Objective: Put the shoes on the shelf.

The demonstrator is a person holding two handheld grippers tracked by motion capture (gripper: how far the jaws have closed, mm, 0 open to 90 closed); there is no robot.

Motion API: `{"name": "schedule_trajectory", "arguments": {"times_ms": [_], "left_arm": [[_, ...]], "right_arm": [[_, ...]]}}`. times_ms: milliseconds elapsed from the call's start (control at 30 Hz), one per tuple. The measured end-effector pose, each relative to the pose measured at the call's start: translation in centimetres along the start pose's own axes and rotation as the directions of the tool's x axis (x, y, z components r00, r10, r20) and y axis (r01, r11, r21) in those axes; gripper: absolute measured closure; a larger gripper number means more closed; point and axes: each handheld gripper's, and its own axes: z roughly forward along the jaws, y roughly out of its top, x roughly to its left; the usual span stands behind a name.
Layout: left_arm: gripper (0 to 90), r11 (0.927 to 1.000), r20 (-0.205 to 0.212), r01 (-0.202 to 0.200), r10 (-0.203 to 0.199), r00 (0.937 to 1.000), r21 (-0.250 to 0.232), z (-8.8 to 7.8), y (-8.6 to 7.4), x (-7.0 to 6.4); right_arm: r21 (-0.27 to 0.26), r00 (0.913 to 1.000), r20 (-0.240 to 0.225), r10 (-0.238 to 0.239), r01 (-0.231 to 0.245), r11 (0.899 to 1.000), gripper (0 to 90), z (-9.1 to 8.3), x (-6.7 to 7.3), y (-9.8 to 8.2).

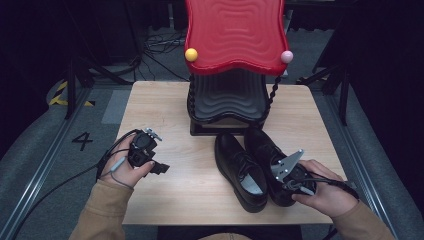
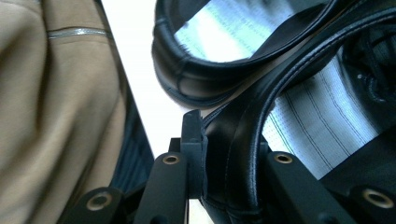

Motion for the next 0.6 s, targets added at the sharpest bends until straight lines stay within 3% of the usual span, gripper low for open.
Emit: {"name": "schedule_trajectory", "arguments": {"times_ms": [267,600], "left_arm": [[27.7,1.0,0.002,0.002,-0.002,1.0,0.003,0.1,0.0,0.0],[27.7,1.0,0.006,0.001,-0.001,1.0,0.009,0.3,0.0,0.0]], "right_arm": [[0.004,0.9991,0.02,-0.039,0.039,0.999,77.0,2.0,-1.4,0.6],[0.006,0.9996,0.008,-0.028,0.028,1.0,76.6,3.6,-2.1,0.5]]}}
